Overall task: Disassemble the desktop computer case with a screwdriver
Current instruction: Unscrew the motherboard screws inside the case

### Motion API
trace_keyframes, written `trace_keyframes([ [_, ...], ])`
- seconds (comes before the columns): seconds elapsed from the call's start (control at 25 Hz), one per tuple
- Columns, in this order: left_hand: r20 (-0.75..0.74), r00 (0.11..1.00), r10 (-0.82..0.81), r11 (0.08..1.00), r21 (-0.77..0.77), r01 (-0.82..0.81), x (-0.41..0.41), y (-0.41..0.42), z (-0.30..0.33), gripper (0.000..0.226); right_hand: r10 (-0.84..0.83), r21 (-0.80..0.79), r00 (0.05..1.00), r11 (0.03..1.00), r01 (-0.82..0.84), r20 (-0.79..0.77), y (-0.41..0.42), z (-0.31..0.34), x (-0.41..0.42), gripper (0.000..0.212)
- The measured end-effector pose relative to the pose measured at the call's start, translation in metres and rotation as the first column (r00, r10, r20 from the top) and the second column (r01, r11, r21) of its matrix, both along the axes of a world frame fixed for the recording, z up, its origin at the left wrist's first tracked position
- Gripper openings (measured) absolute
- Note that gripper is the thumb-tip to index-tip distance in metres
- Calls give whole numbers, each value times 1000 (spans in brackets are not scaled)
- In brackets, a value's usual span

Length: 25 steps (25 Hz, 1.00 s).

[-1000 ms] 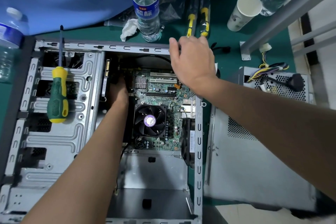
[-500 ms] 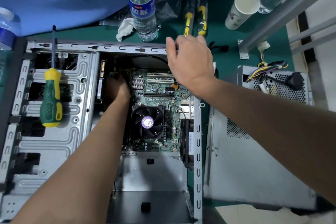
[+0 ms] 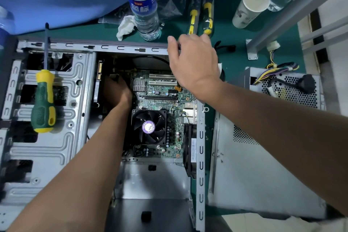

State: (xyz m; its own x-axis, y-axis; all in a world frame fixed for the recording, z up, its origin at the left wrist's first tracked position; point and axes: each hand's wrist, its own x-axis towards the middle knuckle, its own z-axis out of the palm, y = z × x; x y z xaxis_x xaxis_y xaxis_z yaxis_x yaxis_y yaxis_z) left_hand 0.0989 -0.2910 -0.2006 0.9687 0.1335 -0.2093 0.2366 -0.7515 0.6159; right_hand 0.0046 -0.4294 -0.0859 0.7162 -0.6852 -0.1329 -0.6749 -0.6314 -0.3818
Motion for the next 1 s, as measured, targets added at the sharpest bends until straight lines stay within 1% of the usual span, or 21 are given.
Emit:
trace_keyframes([
  [0.16,48,998,-45,998,38,43,0,3,-2,34,3,-10,1000,1000,-3,1,0,-1,0,38],
  [0.28,47,999,-21,999,28,20,2,0,-1,32,2,-13,1000,1000,-2,11,-1,-3,0,38],
  [0.4,40,999,2,1000,26,-3,2,-1,-1,33,-5,-12,1000,1000,6,24,-1,-6,0,43],
  [0.6,67,996,-54,998,37,52,0,4,-1,33,-4,-8,999,1000,4,33,-1,-7,0,47],
  [0.8,98,992,-86,995,58,80,-3,0,6,33,9,-26,1000,1000,-9,10,-1,-5,0,39],
  [0.88,120,988,-94,995,44,90,-3,0,5,33,16,-34,1000,999,-16,-2,-2,-6,0,40],
  [0.92,111,989,-96,995,29,93,-3,1,4,35,19,-33,1000,999,-19,-3,-2,-6,0,40],
  [1.0,56,995,-82,995,-55,85,-2,3,3,39,25,-37,1000,999,-25,-2,-1,-6,0,41],
])
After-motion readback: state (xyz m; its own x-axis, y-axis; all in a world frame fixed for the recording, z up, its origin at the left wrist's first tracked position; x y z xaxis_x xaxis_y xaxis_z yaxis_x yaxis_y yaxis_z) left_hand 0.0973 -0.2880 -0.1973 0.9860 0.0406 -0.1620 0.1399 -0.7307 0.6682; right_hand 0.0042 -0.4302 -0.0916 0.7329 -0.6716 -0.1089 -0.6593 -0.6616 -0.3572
